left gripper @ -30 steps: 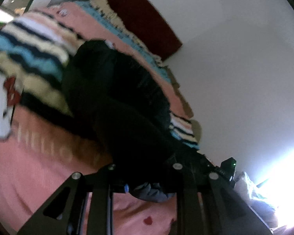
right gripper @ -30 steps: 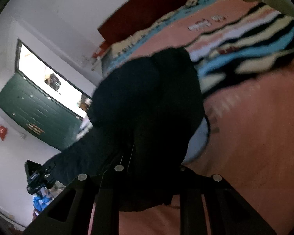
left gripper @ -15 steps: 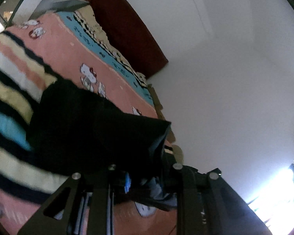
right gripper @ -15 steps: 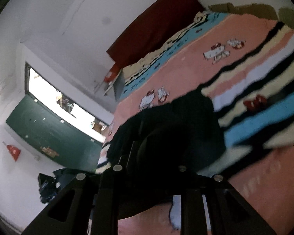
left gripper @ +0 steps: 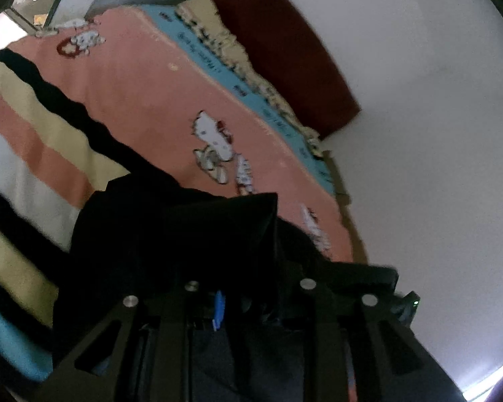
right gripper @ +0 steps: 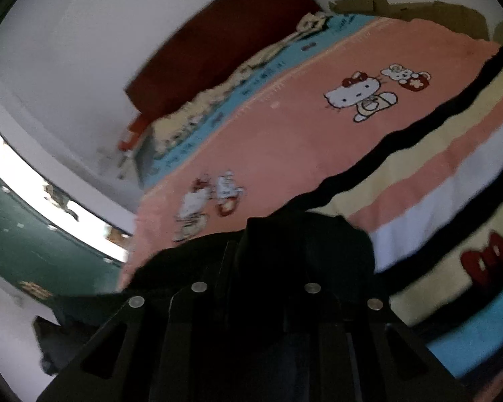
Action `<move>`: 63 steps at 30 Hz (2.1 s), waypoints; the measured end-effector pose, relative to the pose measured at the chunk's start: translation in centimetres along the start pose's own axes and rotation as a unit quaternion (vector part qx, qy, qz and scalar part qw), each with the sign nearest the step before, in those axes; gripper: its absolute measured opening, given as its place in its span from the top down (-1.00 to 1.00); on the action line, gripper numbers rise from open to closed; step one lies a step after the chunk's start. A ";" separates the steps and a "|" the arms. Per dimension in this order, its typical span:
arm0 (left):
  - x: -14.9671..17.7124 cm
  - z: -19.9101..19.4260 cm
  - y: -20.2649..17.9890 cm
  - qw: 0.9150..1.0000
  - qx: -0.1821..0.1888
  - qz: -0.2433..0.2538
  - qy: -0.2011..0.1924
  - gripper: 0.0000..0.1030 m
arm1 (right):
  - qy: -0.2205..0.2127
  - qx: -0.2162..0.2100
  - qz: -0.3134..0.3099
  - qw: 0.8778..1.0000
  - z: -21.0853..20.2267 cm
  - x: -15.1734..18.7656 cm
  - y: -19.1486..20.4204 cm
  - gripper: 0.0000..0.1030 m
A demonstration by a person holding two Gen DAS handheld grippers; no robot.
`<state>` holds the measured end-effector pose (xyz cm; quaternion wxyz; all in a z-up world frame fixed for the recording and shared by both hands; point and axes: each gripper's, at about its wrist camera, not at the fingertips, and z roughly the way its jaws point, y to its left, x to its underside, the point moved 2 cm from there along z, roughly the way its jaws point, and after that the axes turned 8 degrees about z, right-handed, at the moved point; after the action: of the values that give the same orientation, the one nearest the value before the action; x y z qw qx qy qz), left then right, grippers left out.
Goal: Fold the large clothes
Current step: 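Lift the folded jacket with both grippers and roll it over, then carry the folded black jacket with both grippers toward the bed's middle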
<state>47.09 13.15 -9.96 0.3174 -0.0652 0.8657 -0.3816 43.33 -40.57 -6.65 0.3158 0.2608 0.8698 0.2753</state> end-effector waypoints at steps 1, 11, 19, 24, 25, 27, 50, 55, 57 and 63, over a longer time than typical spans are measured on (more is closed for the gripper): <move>-0.2 1.1 0.7 1.000 -0.006 0.002 0.005 0.55 | -0.001 0.011 -0.001 1.000 1.4 -0.4 -0.2 0.52; -0.9 6.8 4.3 1.000 0.019 0.008 0.014 0.52 | 0.002 0.034 0.024 0.999 9.2 -1.6 -3.1 0.24; -2.0 1.4 3.3 0.997 0.059 -0.016 -0.052 -0.03 | -0.015 0.055 0.033 0.998 7.7 -1.7 -3.3 -0.11; -3.6 -3.9 1.5 0.996 0.010 0.007 -0.083 -0.04 | -0.045 0.060 0.028 0.997 3.0 -1.8 -2.7 -0.14; -3.6 -4.7 0.9 0.997 0.001 0.018 -0.081 -0.04 | -0.051 0.062 0.022 0.997 2.2 -1.8 -2.5 -0.16; -3.1 -6.6 -0.9 0.996 -0.024 0.050 -0.072 -0.04 | -0.069 0.068 0.002 0.995 -0.6 -1.5 -1.7 -0.19; 12.5 0.3 -16.5 0.949 -0.057 0.306 0.052 -0.04 | -0.015 0.039 -0.252 0.967 -2.7 12.8 8.1 -0.41; 10.2 7.0 -15.5 0.940 -0.096 0.318 0.079 -0.06 | 0.010 0.056 -0.252 0.966 1.7 11.0 8.0 -0.54; 8.8 8.5 -15.2 0.940 -0.107 0.315 0.078 -0.08 | 0.019 0.062 -0.247 0.967 3.7 9.5 8.1 -0.55; 3.9 13.1 -15.2 0.928 -0.154 0.327 0.091 -0.18 | 0.026 0.096 -0.272 0.957 8.0 5.4 10.1 -0.55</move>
<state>49.84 -6.96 -7.90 0.3308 0.2081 0.9122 -0.1232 48.10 -27.42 -7.54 0.3293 0.0362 0.9381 0.1009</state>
